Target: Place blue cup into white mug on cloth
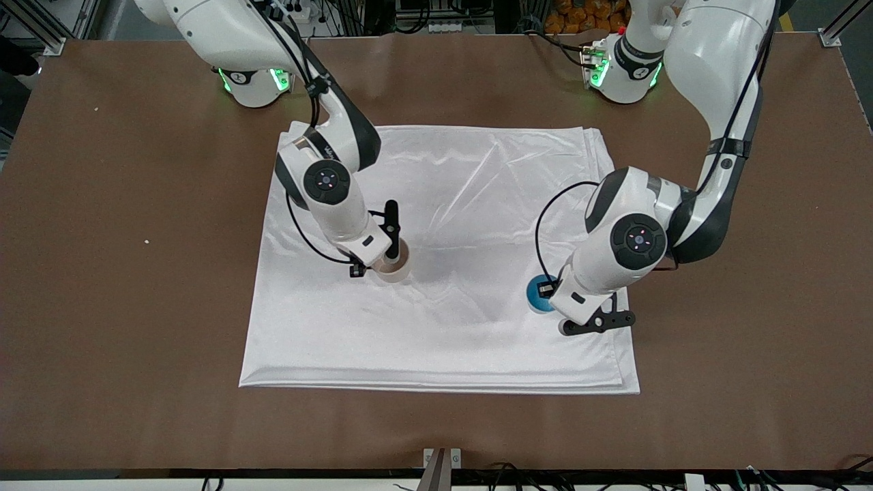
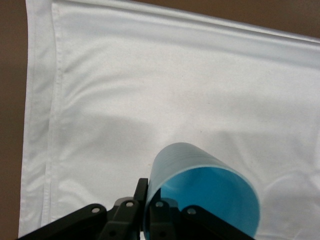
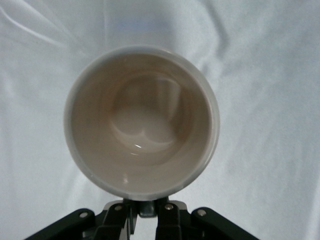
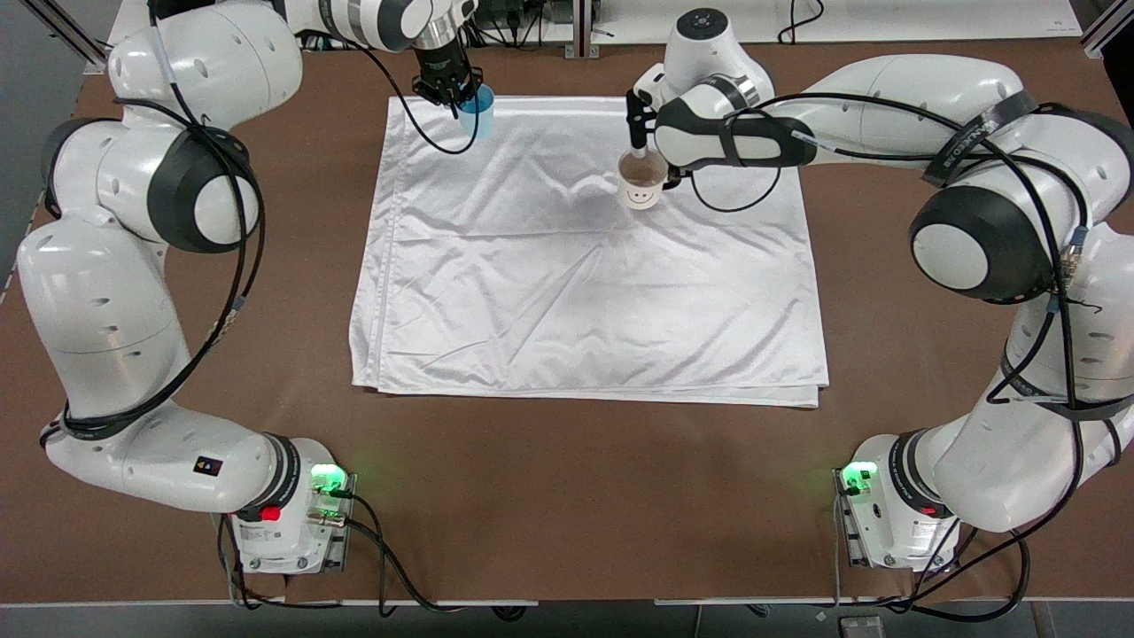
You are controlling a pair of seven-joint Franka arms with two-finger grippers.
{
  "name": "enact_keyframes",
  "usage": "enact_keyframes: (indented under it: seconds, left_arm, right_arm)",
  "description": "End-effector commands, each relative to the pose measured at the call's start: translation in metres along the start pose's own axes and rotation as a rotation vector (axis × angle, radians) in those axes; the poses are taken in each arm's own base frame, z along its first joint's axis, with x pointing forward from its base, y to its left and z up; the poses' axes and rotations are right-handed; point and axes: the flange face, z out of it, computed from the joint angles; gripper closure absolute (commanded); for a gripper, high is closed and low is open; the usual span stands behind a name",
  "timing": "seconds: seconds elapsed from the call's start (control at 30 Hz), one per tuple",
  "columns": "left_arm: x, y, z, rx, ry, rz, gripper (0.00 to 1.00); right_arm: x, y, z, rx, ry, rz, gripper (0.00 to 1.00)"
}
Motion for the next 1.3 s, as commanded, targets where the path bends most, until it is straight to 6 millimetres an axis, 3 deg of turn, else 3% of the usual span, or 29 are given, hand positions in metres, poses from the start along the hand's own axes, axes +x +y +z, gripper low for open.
enact_keyframes:
  seconds: [0.0,0.27,0.5,0.7,0.77,0.97,1.07,1.27]
  left_arm:
    - [-0.006,0.003,-0.003,0.021,0.004,-0.027,1.00]
    - [-0.017,0.019,-0.004,0.018,0.002,-0.029,1.00]
    - [-0.031,0.038,-0.005,0.020,0.007,-0.040,1.00]
    - [-0.044,0.056,0.001,0.031,0.006,-0.026,1.00]
    - [-0.050,0.064,0.003,0.033,0.005,-0.027,1.00]
    - [-0.071,0.089,0.007,0.038,0.007,-0.058,1.00]
    - [-0.079,0.098,0.007,0.038,0.007,-0.066,1.00]
    - [-0.100,0.122,0.007,0.029,0.014,-0.067,1.00]
  right_arm:
    - [0.022,0.000,0.004,-0.031,0.005,0.018,0.82]
    - [0.045,-0.015,0.020,-0.029,0.007,0.021,0.79]
    - [0.056,-0.025,0.024,-0.031,0.003,0.000,0.61]
    - [0.053,-0.023,0.019,-0.030,0.002,0.006,0.38]
    - [0.047,-0.017,0.009,-0.040,0.010,0.023,0.30]
    - [0.020,-0.008,-0.038,-0.010,-0.017,0.072,0.21]
    - [-0.003,0.002,-0.067,-0.013,-0.017,0.112,0.20]
    - [-0.037,-0.001,-0.126,0.012,-0.050,0.241,0.20]
